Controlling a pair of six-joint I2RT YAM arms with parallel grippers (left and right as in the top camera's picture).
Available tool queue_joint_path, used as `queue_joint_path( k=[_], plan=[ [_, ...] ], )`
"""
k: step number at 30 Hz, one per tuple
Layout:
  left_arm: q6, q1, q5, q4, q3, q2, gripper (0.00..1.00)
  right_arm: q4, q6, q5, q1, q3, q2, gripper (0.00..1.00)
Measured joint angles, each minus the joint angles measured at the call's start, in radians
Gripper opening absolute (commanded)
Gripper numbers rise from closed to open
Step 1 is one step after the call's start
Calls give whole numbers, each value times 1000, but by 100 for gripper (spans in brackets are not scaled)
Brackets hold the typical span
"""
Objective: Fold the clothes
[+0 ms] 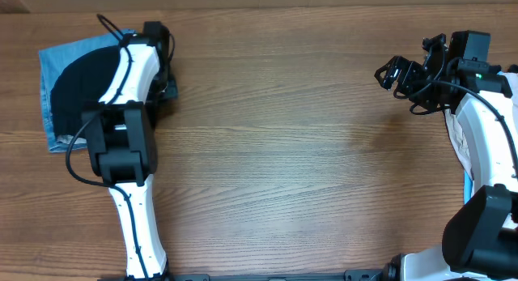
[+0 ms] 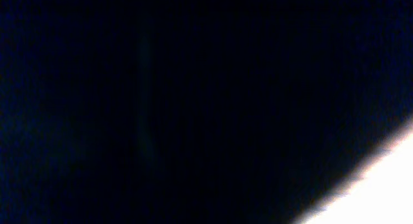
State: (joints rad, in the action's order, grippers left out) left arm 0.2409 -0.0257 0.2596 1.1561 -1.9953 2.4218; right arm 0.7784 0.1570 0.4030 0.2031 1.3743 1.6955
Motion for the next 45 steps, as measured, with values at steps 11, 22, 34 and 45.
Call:
queue_joint_path(
  k=[11, 22, 34, 45],
  plan=[
    [-76, -112, 223, 26, 82, -13, 4, 0, 0, 0, 0, 0, 0, 100],
    [-113, -125, -192, 107, -61, -29, 19, -1, 0, 0, 0, 0, 0, 100],
    [-230, -386, -717, 106, -245, -110, 4, 0, 0, 0, 0, 0, 0, 100],
    [-463, -417, -1014, -14, 3, 64, 4, 0, 0, 0, 0, 0, 0, 100]
  ],
)
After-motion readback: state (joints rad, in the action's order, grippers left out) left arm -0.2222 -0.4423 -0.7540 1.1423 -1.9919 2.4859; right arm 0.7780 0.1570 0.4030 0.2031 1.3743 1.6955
